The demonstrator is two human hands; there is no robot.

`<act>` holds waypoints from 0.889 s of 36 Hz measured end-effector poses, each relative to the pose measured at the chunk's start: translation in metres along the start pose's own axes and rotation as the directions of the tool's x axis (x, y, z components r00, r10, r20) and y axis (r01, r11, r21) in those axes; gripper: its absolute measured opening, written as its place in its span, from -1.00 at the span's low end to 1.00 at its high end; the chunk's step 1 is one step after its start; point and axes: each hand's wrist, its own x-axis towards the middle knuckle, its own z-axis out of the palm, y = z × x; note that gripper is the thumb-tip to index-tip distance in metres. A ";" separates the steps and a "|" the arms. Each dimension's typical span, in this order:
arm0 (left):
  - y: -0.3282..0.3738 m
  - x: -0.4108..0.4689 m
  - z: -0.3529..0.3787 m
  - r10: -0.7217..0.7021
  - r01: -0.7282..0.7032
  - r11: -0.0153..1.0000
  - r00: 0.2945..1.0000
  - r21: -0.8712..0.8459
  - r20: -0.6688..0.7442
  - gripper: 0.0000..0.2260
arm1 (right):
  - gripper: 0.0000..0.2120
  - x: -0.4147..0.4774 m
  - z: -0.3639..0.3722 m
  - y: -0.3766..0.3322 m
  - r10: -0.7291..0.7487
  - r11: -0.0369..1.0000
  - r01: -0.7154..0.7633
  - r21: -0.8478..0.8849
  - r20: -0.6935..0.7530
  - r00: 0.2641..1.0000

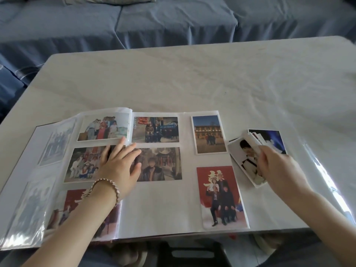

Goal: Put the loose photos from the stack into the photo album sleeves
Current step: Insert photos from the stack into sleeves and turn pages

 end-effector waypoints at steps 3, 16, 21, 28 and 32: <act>0.000 -0.001 0.000 -0.003 0.002 1.000 1.000 -0.012 -0.015 -0.69 | -0.83 -0.010 -0.007 -0.024 -0.101 0.989 0.114 0.096 -0.131 0.986; 0.002 0.000 -0.002 -0.015 0.015 1.000 1.000 -0.023 -0.007 -0.67 | -0.53 -0.013 0.028 -0.056 -0.401 0.915 0.381 0.136 0.191 0.896; 0.002 -0.001 -0.001 -0.011 0.011 1.000 1.000 -0.026 -0.010 -0.68 | -0.11 0.008 0.024 -0.061 -0.311 0.946 0.323 0.014 0.312 0.898; 0.002 -0.001 -0.002 -0.002 0.002 1.000 1.000 -0.026 -0.004 -0.68 | -0.20 0.020 0.025 -0.069 -0.198 0.980 0.193 0.046 0.281 0.939; 0.003 -0.001 -0.003 -0.012 0.012 1.000 1.000 -0.019 0.002 -0.68 | -0.60 0.017 0.021 -0.066 -0.235 0.958 0.195 0.210 0.189 0.953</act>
